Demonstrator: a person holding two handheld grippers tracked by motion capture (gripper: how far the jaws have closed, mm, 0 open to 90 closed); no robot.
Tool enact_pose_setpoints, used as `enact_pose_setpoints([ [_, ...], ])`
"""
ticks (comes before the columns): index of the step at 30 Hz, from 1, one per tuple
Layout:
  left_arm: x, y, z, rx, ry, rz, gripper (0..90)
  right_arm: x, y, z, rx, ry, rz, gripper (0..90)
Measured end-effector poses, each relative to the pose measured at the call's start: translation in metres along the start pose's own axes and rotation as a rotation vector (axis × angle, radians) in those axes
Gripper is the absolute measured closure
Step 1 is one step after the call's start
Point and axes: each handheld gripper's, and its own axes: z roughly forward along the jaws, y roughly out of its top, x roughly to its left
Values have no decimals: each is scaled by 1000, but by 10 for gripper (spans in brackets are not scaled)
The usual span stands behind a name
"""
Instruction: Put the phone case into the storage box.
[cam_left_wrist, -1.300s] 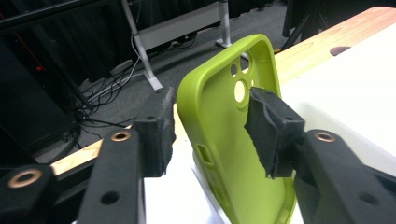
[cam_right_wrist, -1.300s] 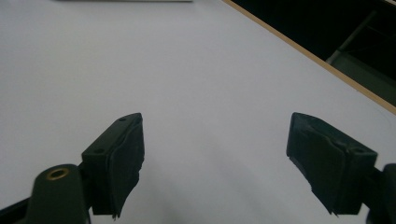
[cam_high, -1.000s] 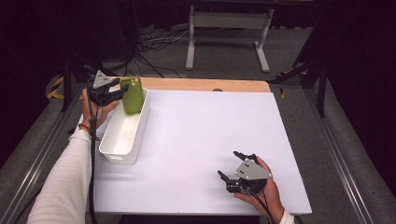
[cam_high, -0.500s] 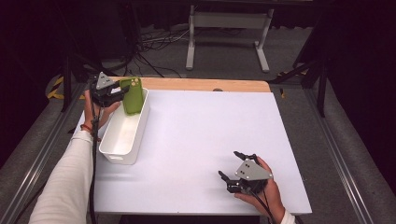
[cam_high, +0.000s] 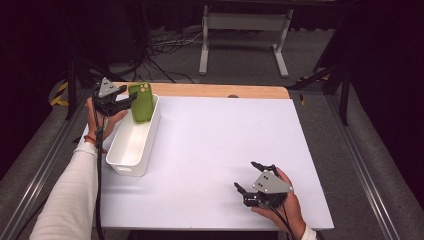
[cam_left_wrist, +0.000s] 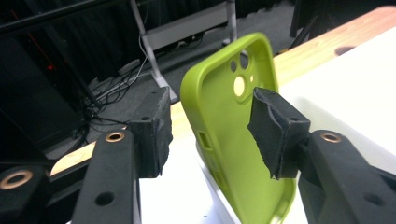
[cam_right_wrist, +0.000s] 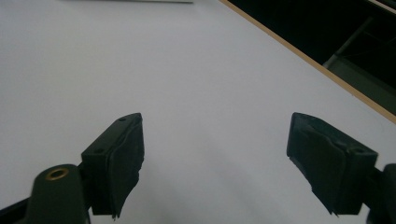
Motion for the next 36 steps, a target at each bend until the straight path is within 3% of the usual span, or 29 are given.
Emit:
enact_pose_setpoints([
  [13, -10, 2, -25, -55, -11, 7, 401, -3, 4, -2, -30, -23, 7, 202],
  [23, -17, 0, -44, -103, -17, -17, 318, -4, 5, -1, -37, -23, 8, 202],
  [30, -24, 0, -55, -119, -31, -5, 234, -6, 5, -2, -40, -27, 13, 202],
  [36, -32, -1, -66, -161, -55, -28, 149, -5, 5, -2, -39, -27, 13, 202],
])
